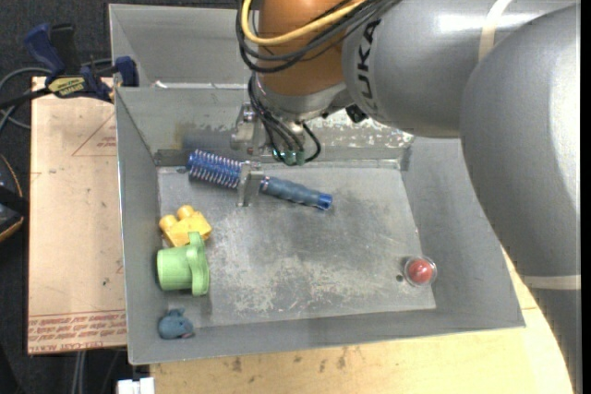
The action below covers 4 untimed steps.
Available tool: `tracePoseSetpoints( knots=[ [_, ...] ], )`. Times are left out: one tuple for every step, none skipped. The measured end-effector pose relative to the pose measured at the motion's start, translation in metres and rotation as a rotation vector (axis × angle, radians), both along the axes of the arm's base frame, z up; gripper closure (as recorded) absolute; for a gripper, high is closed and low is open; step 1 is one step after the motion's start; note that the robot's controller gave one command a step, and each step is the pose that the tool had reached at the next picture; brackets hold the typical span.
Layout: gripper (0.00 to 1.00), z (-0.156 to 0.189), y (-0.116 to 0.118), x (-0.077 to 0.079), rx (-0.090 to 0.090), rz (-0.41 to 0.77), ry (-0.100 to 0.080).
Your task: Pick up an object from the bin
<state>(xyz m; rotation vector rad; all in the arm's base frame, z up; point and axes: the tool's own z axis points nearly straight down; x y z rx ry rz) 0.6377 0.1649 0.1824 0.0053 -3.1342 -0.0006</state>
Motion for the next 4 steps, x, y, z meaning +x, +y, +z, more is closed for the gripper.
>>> tracePoseSetpoints(
  knots=[
    [0.00, -0.081, -0.020, -0.011, 0.002, -0.063, -0.016],
    [0.00, -0.105, -0.008, -0.027, 0.002, 0.282, -0.023],
    [1.00, -0.104, -0.007, -0.026, 0.005, 0.281, -0.026],
    [1.00, 0.020, -0.003, -0.024, 0.003, 0.274, -0.018]
  ],
)
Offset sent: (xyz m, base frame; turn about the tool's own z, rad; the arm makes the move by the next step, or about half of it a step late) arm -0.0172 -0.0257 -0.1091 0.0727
